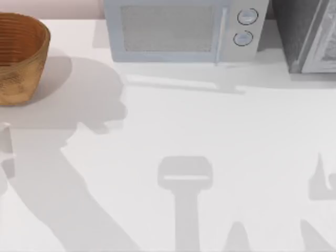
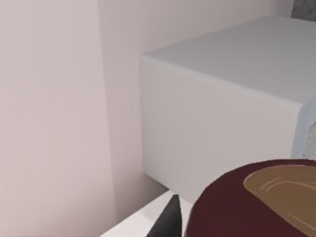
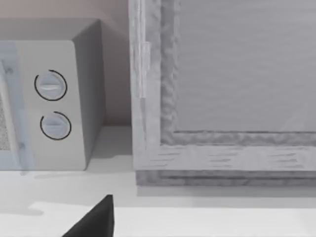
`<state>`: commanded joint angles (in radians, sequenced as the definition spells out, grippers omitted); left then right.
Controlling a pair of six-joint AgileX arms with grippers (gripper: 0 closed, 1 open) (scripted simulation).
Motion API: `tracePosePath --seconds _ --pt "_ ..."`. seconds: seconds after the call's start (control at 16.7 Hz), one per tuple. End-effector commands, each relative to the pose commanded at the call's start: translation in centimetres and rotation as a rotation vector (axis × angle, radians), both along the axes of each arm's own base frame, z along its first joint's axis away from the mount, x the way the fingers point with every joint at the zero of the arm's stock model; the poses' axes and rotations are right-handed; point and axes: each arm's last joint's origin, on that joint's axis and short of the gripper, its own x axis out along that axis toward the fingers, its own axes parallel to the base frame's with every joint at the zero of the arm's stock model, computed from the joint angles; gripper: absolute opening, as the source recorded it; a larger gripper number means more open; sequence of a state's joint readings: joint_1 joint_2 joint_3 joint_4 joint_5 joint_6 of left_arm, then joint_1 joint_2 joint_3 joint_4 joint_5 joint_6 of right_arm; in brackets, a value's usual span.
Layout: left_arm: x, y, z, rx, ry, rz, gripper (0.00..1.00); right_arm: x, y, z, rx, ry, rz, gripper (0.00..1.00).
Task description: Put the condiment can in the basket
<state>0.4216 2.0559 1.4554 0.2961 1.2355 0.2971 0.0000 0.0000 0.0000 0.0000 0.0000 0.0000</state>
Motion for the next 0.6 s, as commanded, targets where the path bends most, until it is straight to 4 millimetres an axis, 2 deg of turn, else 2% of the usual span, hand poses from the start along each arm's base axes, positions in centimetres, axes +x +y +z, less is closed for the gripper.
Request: tracePosePath --seconds 0.24,0.6 --pt "0.00 0.00 0.00 0.000 0.000 0.000 0.98 0.00 0.00 0.00 0.000 0.000 0.000 1.00" --pt "0.00 0.00 0.00 0.000 0.000 0.000 1.00 0.00 0.00 0.00 0.000 0.000 0.000 1.00"
